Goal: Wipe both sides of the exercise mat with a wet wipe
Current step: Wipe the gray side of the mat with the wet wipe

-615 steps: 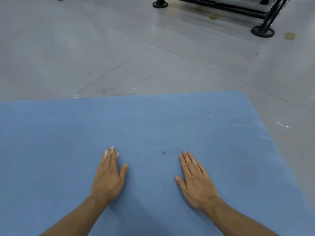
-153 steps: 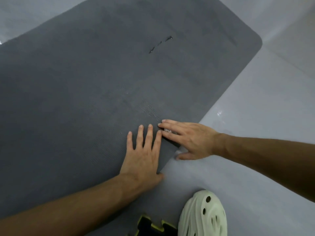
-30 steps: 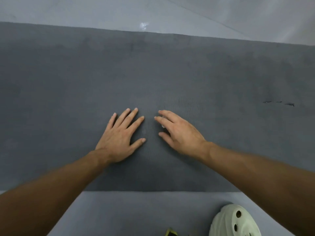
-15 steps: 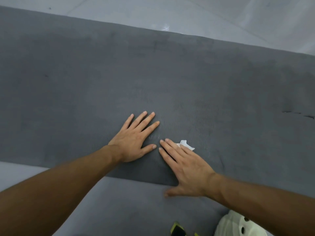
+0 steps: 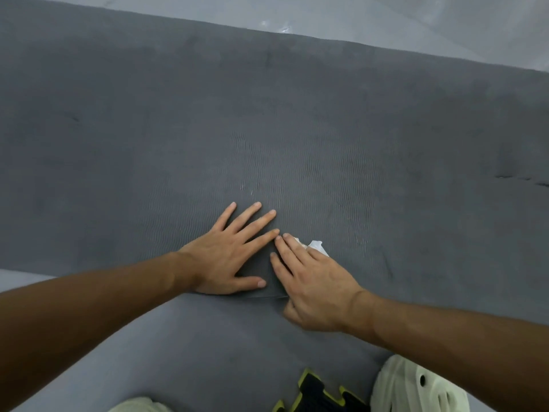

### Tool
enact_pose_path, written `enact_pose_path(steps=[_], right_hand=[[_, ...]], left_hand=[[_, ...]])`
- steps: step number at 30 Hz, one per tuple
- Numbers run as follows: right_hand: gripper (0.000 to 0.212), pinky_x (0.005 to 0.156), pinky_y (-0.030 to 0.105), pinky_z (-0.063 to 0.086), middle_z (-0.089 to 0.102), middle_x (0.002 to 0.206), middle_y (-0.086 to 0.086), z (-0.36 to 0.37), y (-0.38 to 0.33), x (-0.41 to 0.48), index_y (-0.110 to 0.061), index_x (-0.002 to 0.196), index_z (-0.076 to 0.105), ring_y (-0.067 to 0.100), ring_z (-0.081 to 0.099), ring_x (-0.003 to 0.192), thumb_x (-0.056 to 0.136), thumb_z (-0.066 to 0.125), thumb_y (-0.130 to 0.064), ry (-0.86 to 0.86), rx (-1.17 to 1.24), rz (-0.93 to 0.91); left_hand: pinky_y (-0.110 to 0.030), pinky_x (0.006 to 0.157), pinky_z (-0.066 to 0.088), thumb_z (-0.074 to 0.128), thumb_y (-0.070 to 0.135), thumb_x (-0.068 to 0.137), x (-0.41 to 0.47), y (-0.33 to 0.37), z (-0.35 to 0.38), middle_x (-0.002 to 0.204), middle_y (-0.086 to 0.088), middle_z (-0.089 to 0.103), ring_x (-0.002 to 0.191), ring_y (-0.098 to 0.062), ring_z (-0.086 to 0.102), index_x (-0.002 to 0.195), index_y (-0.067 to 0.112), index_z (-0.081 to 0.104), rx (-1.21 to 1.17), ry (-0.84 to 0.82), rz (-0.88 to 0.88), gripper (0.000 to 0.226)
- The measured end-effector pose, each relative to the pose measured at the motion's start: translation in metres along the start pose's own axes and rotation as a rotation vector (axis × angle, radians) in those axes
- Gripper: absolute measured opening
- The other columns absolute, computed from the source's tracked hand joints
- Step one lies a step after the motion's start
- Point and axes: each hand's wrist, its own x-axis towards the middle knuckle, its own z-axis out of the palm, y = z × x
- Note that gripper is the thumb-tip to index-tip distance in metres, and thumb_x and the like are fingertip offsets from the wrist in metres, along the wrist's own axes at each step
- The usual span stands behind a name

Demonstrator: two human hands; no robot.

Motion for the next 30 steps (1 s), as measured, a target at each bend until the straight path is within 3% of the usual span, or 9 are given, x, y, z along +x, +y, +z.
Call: enact_pose_path(steps=[5, 7, 11, 17, 21, 30], right_hand=[[0.061, 0.121, 0.054, 0.033, 0.029, 0.161, 0.035, 0.016, -0.003, -0.008, 0.008, 0.155, 0.034, 0.047, 0.03, 0.15, 0.104, 0.019, -0.023, 0.064, -0.044, -0.002], [0.06, 0.121, 0.054, 0.034, 0.033, 0.16, 0.033, 0.017, 0.0, -0.01, 0.006, 0.153, 0.039, 0.046, 0.033, 0.15, 0.103, 0.025, -0.023, 0.098, 0.0, -0.028], [0.06, 0.118, 0.053, 0.039, 0.037, 0.158, 0.031, 0.014, 0.007, -0.009, 0.004, 0.152, 0.043, 0.044, 0.036, 0.149, 0.101, 0.029, -0.025, 0.108, 0.058, -0.076], [0.057, 0.121, 0.049, 0.036, 0.038, 0.16, 0.026, 0.011, 0.011, -0.012, -0.001, 0.154, 0.042, 0.039, 0.036, 0.15, 0.104, 0.025, -0.023, 0.095, 0.103, -0.146], [0.052, 0.126, 0.043, 0.026, 0.039, 0.16, 0.023, 0.014, 0.012, -0.018, -0.004, 0.153, 0.043, 0.036, 0.036, 0.151, 0.107, 0.03, -0.021, 0.125, 0.058, -0.218], [0.042, 0.117, 0.043, 0.042, 0.047, 0.155, 0.023, 0.009, 0.022, -0.032, -0.009, 0.146, 0.052, 0.035, 0.046, 0.144, 0.105, 0.047, -0.02, 0.105, 0.071, -0.306]], left_hand=[[-0.061, 0.121, -0.017, 0.029, 0.099, 0.075, -0.016, 0.002, 0.001, 0.167, -0.01, -0.032, 0.152, -0.032, -0.034, 0.162, 0.018, -0.019, 0.093, -0.063, 0.1, 0.129], [-0.063, 0.122, -0.013, 0.035, 0.092, 0.08, -0.023, 0.004, 0.009, 0.167, -0.012, -0.031, 0.153, -0.035, -0.031, 0.162, 0.017, -0.019, 0.12, -0.054, 0.125, 0.124], [-0.068, 0.123, 0.012, 0.039, 0.062, 0.094, -0.038, 0.01, 0.025, 0.171, -0.016, -0.014, 0.158, -0.038, -0.014, 0.165, 0.014, -0.005, 0.138, 0.025, 0.097, 0.097], [-0.067, 0.123, 0.006, 0.036, 0.046, 0.088, -0.044, 0.022, 0.031, 0.173, -0.015, -0.005, 0.158, -0.039, -0.007, 0.166, 0.013, 0.003, 0.096, 0.08, 0.056, 0.091], [-0.07, 0.12, 0.017, 0.038, 0.043, 0.086, -0.047, 0.037, 0.036, 0.173, -0.016, 0.001, 0.158, -0.04, -0.001, 0.166, 0.012, 0.007, 0.082, 0.099, 0.028, 0.091], [-0.065, 0.113, 0.015, 0.04, 0.036, 0.08, -0.047, 0.071, 0.04, 0.172, -0.017, 0.011, 0.157, -0.041, 0.013, 0.164, 0.01, 0.023, 0.117, 0.15, -0.021, 0.089]])
